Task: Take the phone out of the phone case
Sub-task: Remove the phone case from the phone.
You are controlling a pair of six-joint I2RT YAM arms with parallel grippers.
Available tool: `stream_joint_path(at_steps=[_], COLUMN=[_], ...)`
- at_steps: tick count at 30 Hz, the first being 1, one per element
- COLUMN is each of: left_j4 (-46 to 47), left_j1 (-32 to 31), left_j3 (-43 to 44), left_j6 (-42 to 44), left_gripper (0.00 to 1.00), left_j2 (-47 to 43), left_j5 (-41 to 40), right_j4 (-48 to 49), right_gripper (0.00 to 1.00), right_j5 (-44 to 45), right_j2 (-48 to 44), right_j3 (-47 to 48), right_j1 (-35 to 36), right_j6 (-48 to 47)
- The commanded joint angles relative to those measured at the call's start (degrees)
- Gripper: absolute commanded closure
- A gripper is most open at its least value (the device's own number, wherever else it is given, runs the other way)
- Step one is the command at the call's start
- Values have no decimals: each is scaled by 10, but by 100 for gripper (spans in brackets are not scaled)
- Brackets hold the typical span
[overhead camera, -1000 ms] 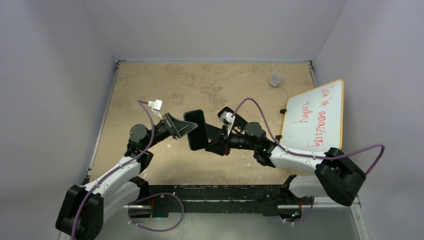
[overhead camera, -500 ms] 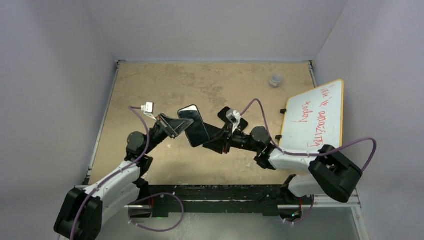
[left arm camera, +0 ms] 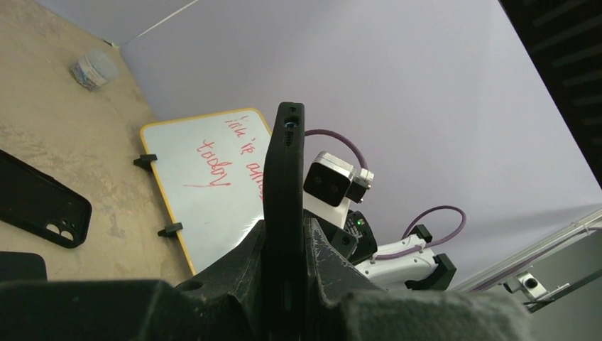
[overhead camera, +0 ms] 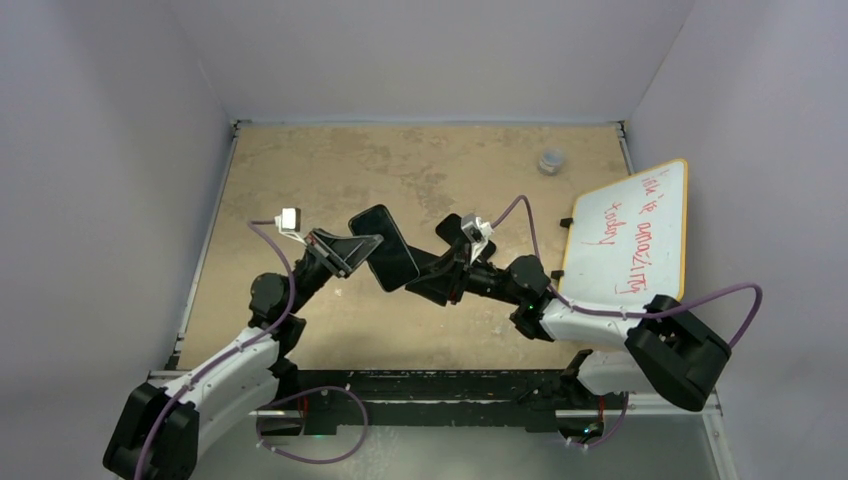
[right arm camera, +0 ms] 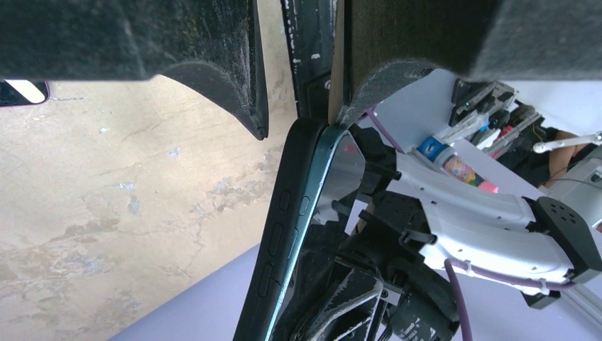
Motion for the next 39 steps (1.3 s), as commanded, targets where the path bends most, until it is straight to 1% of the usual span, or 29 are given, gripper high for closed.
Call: stream_joint_path(at_steps=[1,4,8,12,14,17,21,24,28,30,32,34,36,37,39], left_j4=[-17,-8,23,86,101,104,97,93,17,-18,-78,-159,-220,-238,-261], left_j1=[-53,-62,-75,-94,-103,-116,-126,-129,-128,-128,-121,-109,-91,-73,-47], left_j3=[-33,-33,-24,-14,-9,-8,-10,-14,0,15,41,74,104,114,131], left_j6=[-7,-10,-23,-52,-58,-54,-44,-37,11,41,85,134,167,179,187], left_gripper=[100,100,100,100,100,100,100,100,100,100,100,100,100,100,100], left_j2=[-11,-14,3,31,38,39,47,53,38,25,4,-15,-31,-35,-36], left_j5=[132,132,134,136,134,125,120,110,98,91,86,83,82,88,104], right_j4=[134,124,129,120,109,103,122,121,85,37,-20,-115,-196,-230,-298], right_gripper=[62,67,77,89,91,91,86,80,66,59,53,44,38,34,31], right_j5=[165,192,205,226,238,241,233,217,216,218,216,221,218,215,183], right_j2=[-32,-35,-25,-11,-6,4,17,17,-9,-38,-78,-129,-197,-219,-255], right_j3=[37,34,35,39,39,38,39,50,38,22,2,-17,-28,-32,-34], right_j1=[-8,-8,-8,-8,-8,-8,-8,-8,-9,-11,-15,-20,-23,-23,-24], right_j6=[16,9,7,3,1,6,16,13,-16,-50,-78,-118,-159,-179,-216])
